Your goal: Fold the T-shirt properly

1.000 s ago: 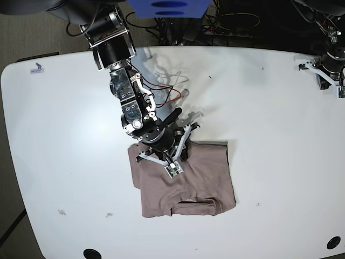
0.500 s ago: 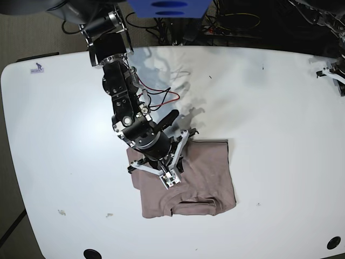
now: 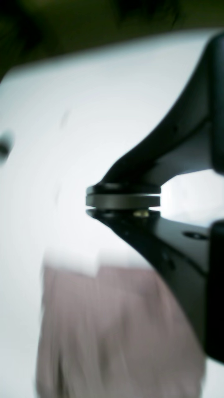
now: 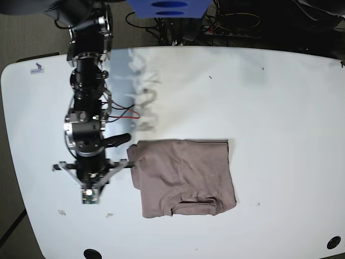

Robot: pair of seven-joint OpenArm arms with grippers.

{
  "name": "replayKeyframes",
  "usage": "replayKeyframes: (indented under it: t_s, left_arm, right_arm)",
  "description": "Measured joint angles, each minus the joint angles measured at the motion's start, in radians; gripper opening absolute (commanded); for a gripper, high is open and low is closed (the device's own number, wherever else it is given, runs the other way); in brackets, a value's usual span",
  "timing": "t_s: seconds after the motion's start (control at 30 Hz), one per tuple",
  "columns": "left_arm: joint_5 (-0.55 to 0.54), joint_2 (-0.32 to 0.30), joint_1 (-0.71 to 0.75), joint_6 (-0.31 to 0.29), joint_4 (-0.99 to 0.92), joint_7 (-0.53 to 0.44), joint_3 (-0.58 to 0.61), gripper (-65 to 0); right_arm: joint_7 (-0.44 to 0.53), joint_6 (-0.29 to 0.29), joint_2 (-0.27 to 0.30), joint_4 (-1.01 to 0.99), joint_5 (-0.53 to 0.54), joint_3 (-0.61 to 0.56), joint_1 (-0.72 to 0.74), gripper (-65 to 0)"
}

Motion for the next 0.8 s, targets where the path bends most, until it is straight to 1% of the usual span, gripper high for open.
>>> replayKeyframes:
  t_s: [0.13,0.23,0.27,0.33,0.4,0.47,0.53,0.57,0.63,0.67,0.8]
  left_arm:
    - [0.002,0.002,0.025,0.001,0.000,0.000,-0.060,-65.0]
    - [0.002,0.005,0.043,0.002,-0.001,0.000,-0.098,-65.0]
    - [0.002,0.005,0.046,0.002,-0.001,0.000,-0.104,-65.0]
    - [0.002,0.011,0.058,0.002,-0.002,-0.001,-0.123,-65.0]
    - [-0.007,0.023,0.068,0.001,-0.007,-0.008,-0.142,-65.0]
    - [-0.008,0.037,0.078,0.002,-0.014,-0.006,-0.154,-65.0]
    - [0.002,0.043,0.093,0.001,-0.023,0.002,-0.155,-65.0]
    - [0.002,0.045,0.104,0.001,-0.031,0.006,-0.156,-65.0]
    - [0.002,0.049,0.118,0.002,-0.050,0.002,-0.156,-65.0]
    - [0.001,0.050,0.124,0.002,-0.064,-0.003,-0.156,-65.0]
    - [-0.003,0.055,0.142,-0.002,-0.130,-0.005,-0.156,-65.0]
  right_arm:
    - [0.002,0.005,0.025,0.048,-0.060,0.105,-0.003,-65.0]
    - [0.030,0.015,0.044,0.078,-0.080,0.193,-0.031,-65.0]
    - [0.029,0.017,0.050,0.082,-0.085,0.206,-0.046,-65.0]
    - [0.006,0.035,0.076,0.092,-0.113,0.270,-0.079,-65.0]
    - [-0.002,0.098,0.099,0.098,-0.126,0.337,-0.114,-65.0]
    - [-0.003,0.133,0.123,0.101,-0.123,0.405,-0.137,-65.0]
    - [0.001,0.149,0.135,0.103,-0.124,0.468,-0.150,-65.0]
    - [0.007,0.171,0.140,0.103,-0.124,0.499,-0.156,-65.0]
    - [0.013,0.190,0.150,0.103,-0.124,0.552,-0.167,-65.0]
    - [0.014,0.210,0.157,0.103,-0.124,0.580,-0.177,-65.0]
    - [0.012,0.261,0.190,0.101,-0.146,0.657,-0.227,-65.0]
